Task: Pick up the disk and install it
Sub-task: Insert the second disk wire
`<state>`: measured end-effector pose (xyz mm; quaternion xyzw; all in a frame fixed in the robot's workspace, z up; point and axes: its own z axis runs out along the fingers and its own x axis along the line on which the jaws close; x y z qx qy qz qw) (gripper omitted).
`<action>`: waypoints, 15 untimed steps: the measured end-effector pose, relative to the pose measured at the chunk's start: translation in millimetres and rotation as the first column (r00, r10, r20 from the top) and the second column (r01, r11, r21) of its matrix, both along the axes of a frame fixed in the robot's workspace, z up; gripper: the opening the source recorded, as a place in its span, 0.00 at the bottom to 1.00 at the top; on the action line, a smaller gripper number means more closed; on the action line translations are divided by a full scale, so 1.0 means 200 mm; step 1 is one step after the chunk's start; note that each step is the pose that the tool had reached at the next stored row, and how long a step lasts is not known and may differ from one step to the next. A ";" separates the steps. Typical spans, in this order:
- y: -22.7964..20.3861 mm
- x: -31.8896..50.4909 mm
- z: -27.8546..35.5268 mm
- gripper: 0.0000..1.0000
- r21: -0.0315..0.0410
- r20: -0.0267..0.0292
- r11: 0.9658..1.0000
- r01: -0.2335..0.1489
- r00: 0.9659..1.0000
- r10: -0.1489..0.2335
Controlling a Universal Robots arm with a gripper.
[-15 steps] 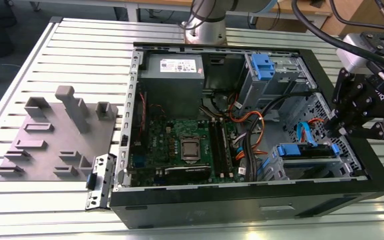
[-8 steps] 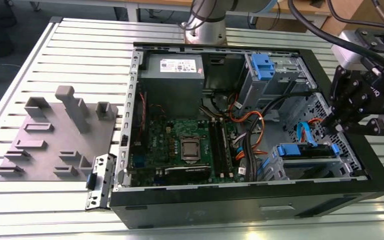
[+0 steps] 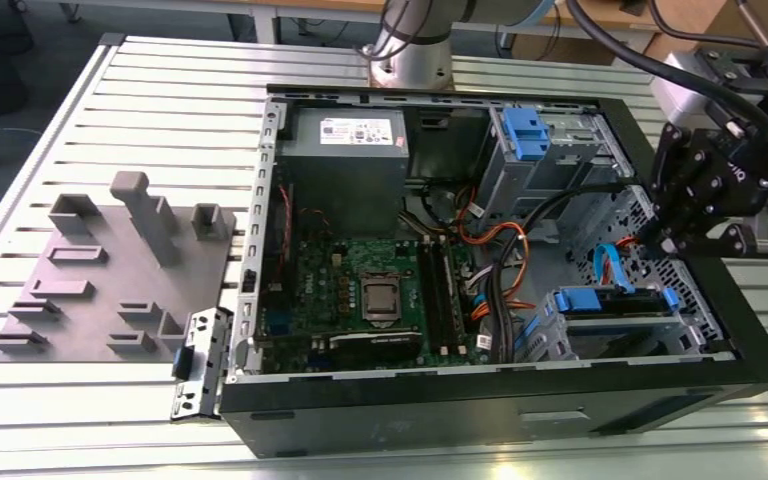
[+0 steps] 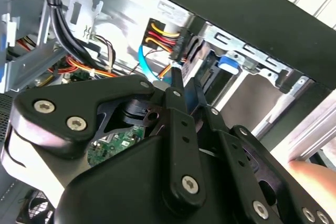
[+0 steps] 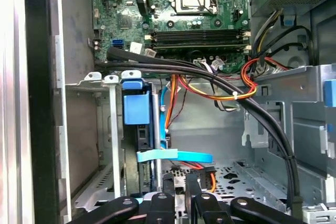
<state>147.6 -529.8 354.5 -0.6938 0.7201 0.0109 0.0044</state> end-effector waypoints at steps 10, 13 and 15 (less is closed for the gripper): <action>0.041 -0.008 -0.011 0.24 0.000 0.000 1.000 0.001 1.000 -0.001; 0.041 -0.008 -0.010 0.24 0.000 0.000 1.000 0.001 1.000 -0.001; 0.041 -0.008 -0.011 0.24 0.000 0.000 1.000 0.001 1.000 -0.001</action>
